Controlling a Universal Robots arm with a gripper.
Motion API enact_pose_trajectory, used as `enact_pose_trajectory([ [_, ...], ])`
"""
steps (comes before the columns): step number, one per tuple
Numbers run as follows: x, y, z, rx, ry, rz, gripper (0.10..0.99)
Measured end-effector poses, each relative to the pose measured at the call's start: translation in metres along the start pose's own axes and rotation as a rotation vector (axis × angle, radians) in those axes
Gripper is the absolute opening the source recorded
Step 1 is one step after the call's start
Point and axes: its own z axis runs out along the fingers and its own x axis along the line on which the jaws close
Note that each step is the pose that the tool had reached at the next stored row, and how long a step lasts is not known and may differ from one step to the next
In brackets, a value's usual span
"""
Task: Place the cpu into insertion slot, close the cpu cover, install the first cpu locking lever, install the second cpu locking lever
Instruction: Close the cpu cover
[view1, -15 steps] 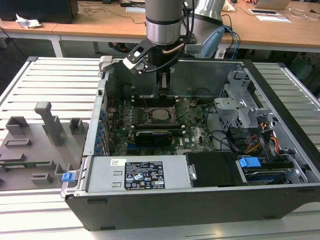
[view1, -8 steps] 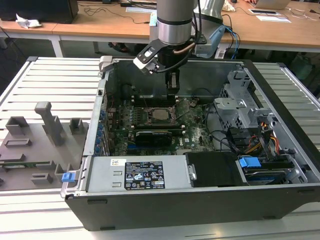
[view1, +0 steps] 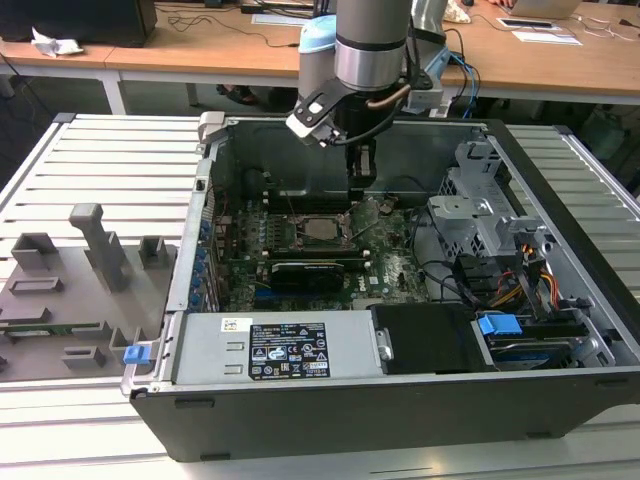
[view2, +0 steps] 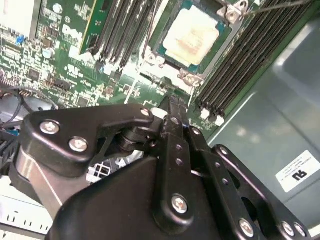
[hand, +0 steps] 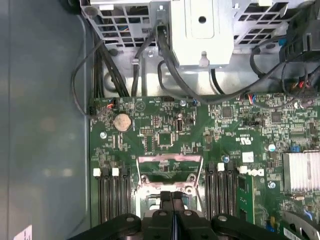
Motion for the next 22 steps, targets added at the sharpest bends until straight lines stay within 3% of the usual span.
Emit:
enact_pose_trajectory([
  [3, 0.0002, 0.0044, -0.0044, 0.011, -0.0002, 0.0, 0.106],
  [5, 0.0007, 0.0175, -0.0036, 0.018, -0.0007, 0.0, 0.106],
  [8, 0.0013, 0.0315, 0.0004, 0.022, 0.0001, -0.017, 0.106],
  [22, 0.0022, 0.0553, 0.014, 0.022, 0.0003, -0.022, 0.106],
])
